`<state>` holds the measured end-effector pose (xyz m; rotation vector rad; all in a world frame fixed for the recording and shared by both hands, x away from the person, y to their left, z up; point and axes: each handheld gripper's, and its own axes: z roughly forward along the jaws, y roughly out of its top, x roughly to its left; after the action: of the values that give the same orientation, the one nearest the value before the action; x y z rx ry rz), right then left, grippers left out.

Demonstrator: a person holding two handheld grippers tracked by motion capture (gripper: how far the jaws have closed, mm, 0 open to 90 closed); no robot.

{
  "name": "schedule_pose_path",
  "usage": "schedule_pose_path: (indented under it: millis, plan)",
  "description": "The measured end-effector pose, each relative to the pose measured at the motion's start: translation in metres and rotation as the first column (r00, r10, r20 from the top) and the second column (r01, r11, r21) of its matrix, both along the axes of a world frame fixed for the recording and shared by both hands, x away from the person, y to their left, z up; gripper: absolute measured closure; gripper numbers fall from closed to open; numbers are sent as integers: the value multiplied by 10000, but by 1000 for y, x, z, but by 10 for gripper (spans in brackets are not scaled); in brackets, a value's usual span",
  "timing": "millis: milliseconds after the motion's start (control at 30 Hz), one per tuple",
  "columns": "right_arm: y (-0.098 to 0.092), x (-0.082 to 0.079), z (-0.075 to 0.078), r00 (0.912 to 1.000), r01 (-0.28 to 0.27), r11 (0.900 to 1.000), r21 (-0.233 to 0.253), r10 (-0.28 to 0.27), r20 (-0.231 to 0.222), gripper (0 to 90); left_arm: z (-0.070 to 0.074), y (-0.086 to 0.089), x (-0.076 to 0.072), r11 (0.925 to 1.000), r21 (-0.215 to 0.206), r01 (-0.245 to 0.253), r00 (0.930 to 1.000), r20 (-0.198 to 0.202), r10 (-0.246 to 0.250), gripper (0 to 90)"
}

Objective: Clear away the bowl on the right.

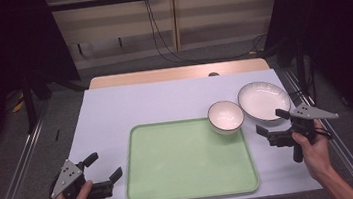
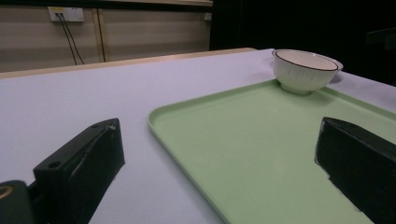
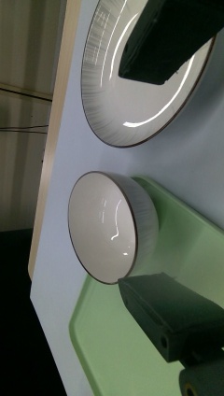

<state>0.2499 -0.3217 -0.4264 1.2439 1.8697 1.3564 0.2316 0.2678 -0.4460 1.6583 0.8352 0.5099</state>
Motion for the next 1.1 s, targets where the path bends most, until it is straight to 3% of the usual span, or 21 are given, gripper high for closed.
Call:
schedule_pose_path:
  millis: [367,533,1100]
  plan:
    - [-4,-28,-6,10000,31,9999,-163,-31,41,12,0,0,0,10000,-34,-26,10000,29,27,14]
    - [-6,-40,-8,10000,-27,10000,-25,27,45,13,0,0,-1,10000,-34,-38,10000,37,38,14]
    - [-9,-63,-17,9994,-318,9995,-90,320,165,9,1,1,-2,10000,-49,-15,10000,65,15,14]
